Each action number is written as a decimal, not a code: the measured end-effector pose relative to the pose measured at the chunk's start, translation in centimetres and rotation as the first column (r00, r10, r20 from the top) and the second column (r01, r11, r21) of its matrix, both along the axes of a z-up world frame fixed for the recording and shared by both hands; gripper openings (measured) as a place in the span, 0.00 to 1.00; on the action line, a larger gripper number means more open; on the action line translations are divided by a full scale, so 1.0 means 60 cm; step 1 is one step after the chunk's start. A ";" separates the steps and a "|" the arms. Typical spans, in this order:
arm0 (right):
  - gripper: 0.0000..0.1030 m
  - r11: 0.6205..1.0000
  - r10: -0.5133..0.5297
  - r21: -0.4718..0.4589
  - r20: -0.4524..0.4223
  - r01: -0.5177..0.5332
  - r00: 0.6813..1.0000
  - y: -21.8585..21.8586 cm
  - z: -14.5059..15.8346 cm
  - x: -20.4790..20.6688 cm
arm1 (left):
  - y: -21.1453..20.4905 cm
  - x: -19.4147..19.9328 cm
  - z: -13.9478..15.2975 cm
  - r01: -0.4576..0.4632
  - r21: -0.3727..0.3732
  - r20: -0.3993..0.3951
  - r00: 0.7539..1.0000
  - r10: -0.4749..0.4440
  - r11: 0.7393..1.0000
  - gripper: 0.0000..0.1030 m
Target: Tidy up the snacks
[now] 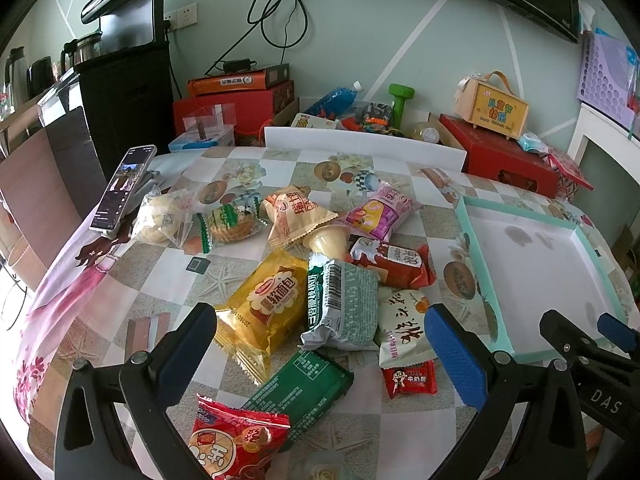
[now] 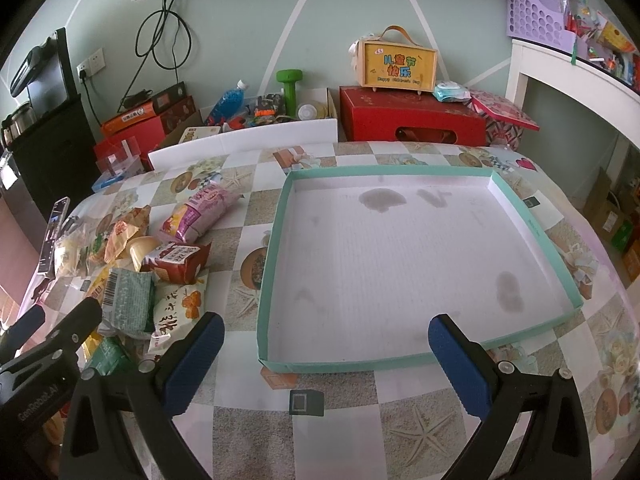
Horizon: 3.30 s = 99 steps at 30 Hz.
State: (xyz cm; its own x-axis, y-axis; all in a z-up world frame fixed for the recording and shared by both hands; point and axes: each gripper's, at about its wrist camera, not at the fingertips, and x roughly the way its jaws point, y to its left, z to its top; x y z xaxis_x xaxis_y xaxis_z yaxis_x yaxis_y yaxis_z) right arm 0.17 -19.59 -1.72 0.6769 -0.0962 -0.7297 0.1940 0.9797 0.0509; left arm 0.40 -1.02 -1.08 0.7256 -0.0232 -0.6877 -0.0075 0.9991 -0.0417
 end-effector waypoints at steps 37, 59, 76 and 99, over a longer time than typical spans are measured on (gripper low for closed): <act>1.00 0.972 0.233 -0.003 -0.091 -0.234 0.968 0.145 -0.042 0.033 | 0.136 -0.001 -0.037 -0.238 -0.057 -0.271 0.939 0.214 0.970 1.00; 1.00 0.983 0.177 -0.029 -0.098 -0.180 0.979 0.129 -0.024 0.013 | 0.120 -0.046 -0.068 -0.118 -0.089 -0.384 0.920 0.075 0.989 0.99; 1.00 0.971 0.226 -0.055 -0.110 -0.233 0.968 0.169 -0.028 0.005 | 0.133 -0.046 -0.098 -0.133 -0.104 -0.422 0.903 0.078 0.986 0.65; 1.00 0.939 0.341 -0.022 -0.087 -0.344 0.936 0.251 -0.056 0.014 | 0.246 -0.010 -0.099 -0.258 -0.202 -0.380 0.910 0.167 0.945 0.61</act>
State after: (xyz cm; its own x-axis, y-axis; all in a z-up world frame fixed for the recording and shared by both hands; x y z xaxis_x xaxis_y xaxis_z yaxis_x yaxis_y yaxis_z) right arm 0.99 -4.52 -5.10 0.6121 0.1039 -0.7839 -0.1520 0.9883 0.0123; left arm -0.21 13.72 -7.00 0.4423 -0.0944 -0.8919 -0.2782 0.9310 -0.2365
